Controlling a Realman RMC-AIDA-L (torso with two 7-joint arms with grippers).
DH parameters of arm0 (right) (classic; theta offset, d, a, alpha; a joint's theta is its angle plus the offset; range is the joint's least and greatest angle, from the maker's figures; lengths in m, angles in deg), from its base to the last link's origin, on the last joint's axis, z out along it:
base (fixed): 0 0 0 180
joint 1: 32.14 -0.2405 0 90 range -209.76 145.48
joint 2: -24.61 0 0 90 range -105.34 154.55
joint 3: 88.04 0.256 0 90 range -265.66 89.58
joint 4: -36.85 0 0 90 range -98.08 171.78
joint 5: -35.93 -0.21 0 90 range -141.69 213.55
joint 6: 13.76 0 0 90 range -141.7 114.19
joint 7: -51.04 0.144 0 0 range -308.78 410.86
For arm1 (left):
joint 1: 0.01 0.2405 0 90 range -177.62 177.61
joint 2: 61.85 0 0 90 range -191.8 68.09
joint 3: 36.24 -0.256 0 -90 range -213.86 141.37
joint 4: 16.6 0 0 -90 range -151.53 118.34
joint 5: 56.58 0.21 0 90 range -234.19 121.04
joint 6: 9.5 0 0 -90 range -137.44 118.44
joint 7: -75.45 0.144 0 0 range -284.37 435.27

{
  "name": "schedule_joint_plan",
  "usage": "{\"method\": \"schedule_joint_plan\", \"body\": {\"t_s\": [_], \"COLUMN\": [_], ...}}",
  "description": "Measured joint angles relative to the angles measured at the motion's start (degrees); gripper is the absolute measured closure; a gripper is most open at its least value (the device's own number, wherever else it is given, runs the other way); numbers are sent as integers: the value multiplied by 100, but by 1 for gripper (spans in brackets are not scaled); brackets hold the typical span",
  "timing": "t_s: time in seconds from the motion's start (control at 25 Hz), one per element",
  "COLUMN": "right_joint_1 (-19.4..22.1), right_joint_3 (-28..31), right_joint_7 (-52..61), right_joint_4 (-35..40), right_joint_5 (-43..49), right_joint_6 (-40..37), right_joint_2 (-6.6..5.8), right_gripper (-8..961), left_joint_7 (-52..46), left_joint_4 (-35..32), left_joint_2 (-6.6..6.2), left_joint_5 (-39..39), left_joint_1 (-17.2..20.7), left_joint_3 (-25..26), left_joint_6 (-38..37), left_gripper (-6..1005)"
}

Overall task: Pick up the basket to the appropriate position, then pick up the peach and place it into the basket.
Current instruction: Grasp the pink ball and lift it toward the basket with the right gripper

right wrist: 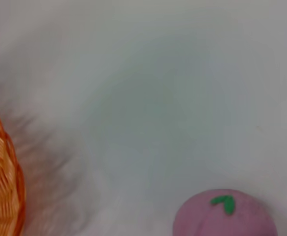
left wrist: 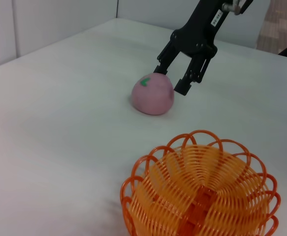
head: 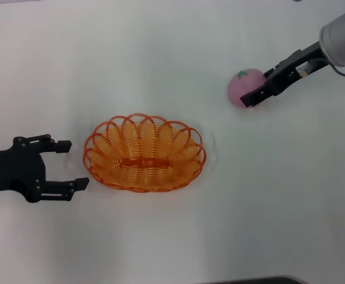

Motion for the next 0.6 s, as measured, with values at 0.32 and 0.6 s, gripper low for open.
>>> {"method": "schedule_joint_plan", "body": {"t_s": [0.32, 0.6], "right_joint_1": [10, 7], "right_joint_3": [-393, -426], "right_joint_7": [166, 204], "right_joint_4": [-18, -22], "right_joint_5": [0, 0], "right_joint_6": [273, 323], "right_joint_2": [22, 26], "right_gripper": [70, 71], "left_joint_7": [0, 0], "left_joint_4": [0, 0], "left_joint_2": [0, 0], "left_joint_5": [0, 0], "left_joint_1": [0, 5], "left_joint_3": [0, 0], "left_joint_6": [1, 1], "left_gripper": [125, 125]}}
